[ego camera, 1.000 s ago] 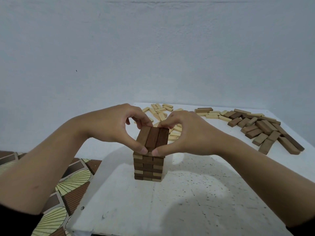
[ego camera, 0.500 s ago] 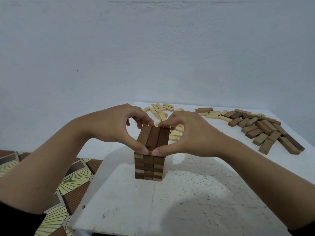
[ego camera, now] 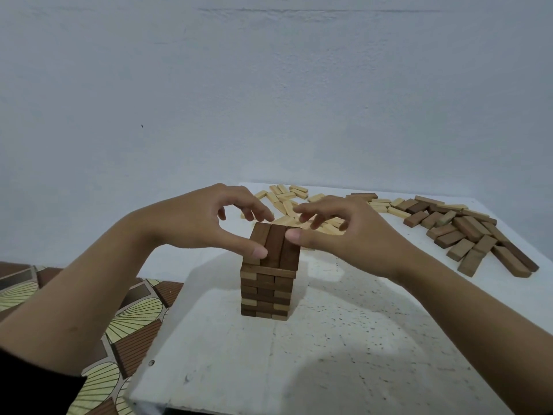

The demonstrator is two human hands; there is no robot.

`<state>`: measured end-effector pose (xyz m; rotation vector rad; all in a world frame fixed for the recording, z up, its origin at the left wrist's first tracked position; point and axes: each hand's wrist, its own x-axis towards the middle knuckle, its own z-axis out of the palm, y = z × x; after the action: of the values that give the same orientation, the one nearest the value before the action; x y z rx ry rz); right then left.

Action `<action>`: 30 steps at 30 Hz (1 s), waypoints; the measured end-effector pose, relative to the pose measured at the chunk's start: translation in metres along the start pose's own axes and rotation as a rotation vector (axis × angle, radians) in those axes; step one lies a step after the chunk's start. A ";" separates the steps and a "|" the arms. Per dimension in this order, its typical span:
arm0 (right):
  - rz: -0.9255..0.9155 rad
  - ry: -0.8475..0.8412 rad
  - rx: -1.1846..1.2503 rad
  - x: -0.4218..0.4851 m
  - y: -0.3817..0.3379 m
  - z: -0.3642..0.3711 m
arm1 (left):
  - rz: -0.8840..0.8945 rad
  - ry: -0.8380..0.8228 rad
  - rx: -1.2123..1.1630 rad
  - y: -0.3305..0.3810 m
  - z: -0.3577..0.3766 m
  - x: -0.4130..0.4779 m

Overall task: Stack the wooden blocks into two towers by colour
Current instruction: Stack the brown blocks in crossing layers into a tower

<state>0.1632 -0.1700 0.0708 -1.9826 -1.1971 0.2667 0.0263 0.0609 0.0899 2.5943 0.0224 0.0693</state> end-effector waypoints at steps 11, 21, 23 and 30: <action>-0.056 -0.049 -0.026 -0.011 0.009 0.008 | 0.054 0.005 -0.057 -0.004 0.009 -0.004; -0.074 -0.041 -0.042 -0.011 0.011 0.011 | 0.031 0.012 -0.059 -0.002 0.010 -0.004; -0.077 -0.030 -0.032 -0.011 0.012 0.011 | 0.030 0.033 -0.068 0.000 0.011 -0.003; -0.111 0.119 0.104 -0.010 0.009 0.010 | 0.074 0.218 -0.195 0.024 0.015 0.001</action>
<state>0.1583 -0.1756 0.0559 -1.8104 -1.1886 0.1493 0.0285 0.0329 0.0900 2.3814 -0.0010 0.3624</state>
